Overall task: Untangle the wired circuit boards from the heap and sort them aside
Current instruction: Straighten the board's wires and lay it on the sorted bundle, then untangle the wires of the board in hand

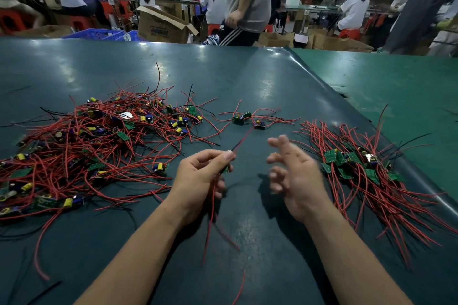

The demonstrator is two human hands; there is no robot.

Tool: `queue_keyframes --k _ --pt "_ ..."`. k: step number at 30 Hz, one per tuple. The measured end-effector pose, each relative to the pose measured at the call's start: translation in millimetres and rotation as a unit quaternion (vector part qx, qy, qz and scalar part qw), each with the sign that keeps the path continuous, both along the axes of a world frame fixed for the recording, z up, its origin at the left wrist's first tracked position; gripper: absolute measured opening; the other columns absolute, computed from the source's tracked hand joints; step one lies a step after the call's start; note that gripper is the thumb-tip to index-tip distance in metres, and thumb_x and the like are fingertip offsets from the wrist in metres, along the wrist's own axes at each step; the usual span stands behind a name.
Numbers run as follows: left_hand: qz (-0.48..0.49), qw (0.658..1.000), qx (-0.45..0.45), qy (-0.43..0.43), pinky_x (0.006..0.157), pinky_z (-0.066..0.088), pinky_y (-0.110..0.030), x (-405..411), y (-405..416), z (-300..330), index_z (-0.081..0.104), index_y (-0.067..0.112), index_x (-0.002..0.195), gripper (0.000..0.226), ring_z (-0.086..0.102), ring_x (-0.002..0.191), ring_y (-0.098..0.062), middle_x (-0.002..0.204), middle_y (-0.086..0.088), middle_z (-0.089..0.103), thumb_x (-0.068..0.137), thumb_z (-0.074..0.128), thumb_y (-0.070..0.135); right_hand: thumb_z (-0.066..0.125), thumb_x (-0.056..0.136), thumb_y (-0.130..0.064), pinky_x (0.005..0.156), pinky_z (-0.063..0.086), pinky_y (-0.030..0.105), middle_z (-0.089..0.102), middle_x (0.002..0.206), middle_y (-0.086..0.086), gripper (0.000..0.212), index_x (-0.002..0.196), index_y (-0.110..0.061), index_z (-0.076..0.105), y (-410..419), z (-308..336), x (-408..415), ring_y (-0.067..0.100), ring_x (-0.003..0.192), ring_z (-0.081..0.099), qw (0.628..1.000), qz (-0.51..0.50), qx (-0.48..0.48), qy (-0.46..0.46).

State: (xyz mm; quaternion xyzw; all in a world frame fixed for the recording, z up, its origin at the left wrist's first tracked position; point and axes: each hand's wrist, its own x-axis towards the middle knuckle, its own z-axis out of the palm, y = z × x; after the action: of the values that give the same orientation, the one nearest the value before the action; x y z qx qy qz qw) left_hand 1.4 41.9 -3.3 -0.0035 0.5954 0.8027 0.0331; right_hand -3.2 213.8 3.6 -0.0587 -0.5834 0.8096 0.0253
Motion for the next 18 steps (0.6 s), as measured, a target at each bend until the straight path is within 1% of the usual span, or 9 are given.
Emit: queue_keyframes --k 1,3,5,8,10,12,14,16,18 --pt "0.015 1.0 -0.014 0.012 0.034 0.033 -0.015 0 1 -1 0.072 0.011 0.083 0.024 0.046 0.037 -0.01 0.068 -0.003 0.064 0.072 0.072 0.032 0.067 0.069 -0.054 0.035 0.028 0.015 0.058 0.061 -0.005 0.04 0.087 -0.018 0.069 -4 -1 4 0.007 0.041 0.045 0.997 0.06 0.04 -0.008" --pt "0.007 0.998 -0.055 0.036 0.032 0.033 -0.016 3 3 -3 0.073 0.011 0.085 0.024 0.048 0.035 -0.011 0.064 -0.006 0.063 0.076 0.069 0.034 0.065 0.071 -0.053 0.034 0.032 0.017 0.055 0.054 -0.004 0.036 0.067 -0.017 0.065 -15 -4 12 0.007 0.039 0.044 0.974 0.16 0.162 0.009" --pt "-0.029 0.995 -0.088 0.049 0.032 0.033 -0.014 8 5 -4 0.074 0.009 0.085 0.029 0.047 0.033 -0.009 0.055 -0.007 0.06 0.082 0.065 0.037 0.064 0.075 -0.049 0.036 0.032 0.016 0.053 0.047 -0.003 0.038 0.058 -0.016 0.058 -21 -7 17 0.006 0.036 0.043 0.945 0.212 0.245 0.042" --pt "-0.057 0.99 -0.108 0.064 0.034 0.03 -0.012 10 6 -3 0.075 0.01 0.085 0.037 0.043 0.031 -0.005 0.049 0.0 0.06 0.084 0.057 0.042 0.062 0.08 -0.045 0.037 0.033 0.014 0.055 0.045 -0.003 0.039 0.065 -0.008 0.065 -22 -5 18 0.005 0.034 0.044 0.943 0.23 0.238 0.04" --pt "-0.057 0.989 -0.116 0.076 0.034 0.03 -0.012 9 7 -1 0.075 0.009 0.09 0.043 0.042 0.031 -0.005 0.049 -0.001 0.059 0.085 0.052 0.045 0.062 0.083 -0.043 0.035 0.033 0.015 0.055 0.046 -0.001 0.042 0.074 -0.002 0.068 -22 -3 18 0.007 0.034 0.045 0.947 0.225 0.229 0.021" --pt "-0.053 0.988 -0.119 0.077 0.035 0.03 -0.013 9 6 -1 0.076 0.009 0.093 0.053 0.041 0.033 -0.006 0.05 -0.007 0.056 0.085 0.046 0.051 0.062 0.086 -0.04 0.034 0.034 0.017 0.055 0.047 -0.001 0.036 0.072 -0.008 0.067 -21 -4 16 0.008 0.034 0.047 0.952 0.214 0.221 0.007" --pt "-0.056 0.99 -0.114 0.065 0.036 0.027 -0.014 9 3 0 0.078 0.011 0.095 0.062 0.039 0.032 -0.008 0.044 -0.006 0.049 0.083 0.04 0.059 0.063 0.09 -0.037 0.033 0.033 0.018 0.056 0.047 0.002 0.034 0.065 -0.014 0.068 -19 -4 16 0.011 0.034 0.047 0.957 0.204 0.204 -0.006" --pt "-0.068 0.99 -0.108 0.067 0.035 0.027 -0.014 8 2 0 0.076 0.014 0.104 0.059 0.038 0.032 -0.008 0.043 0.002 0.052 0.084 0.041 0.058 0.065 0.09 -0.037 0.033 0.032 0.018 0.056 0.049 0.004 0.033 0.063 -0.018 0.071 -19 -4 16 0.013 0.034 0.045 0.964 0.183 0.194 -0.003" --pt "-0.079 0.989 -0.097 0.076 0.035 0.029 -0.014 6 0 1 0.07 0.016 0.114 0.043 0.039 0.034 -0.008 0.056 0.006 0.061 0.087 0.053 0.044 0.066 0.09 -0.035 0.033 0.032 0.017 0.056 0.049 0.004 0.033 0.062 -0.017 0.072 -20 -5 15 0.011 0.033 0.043 0.974 0.144 0.175 0.012"
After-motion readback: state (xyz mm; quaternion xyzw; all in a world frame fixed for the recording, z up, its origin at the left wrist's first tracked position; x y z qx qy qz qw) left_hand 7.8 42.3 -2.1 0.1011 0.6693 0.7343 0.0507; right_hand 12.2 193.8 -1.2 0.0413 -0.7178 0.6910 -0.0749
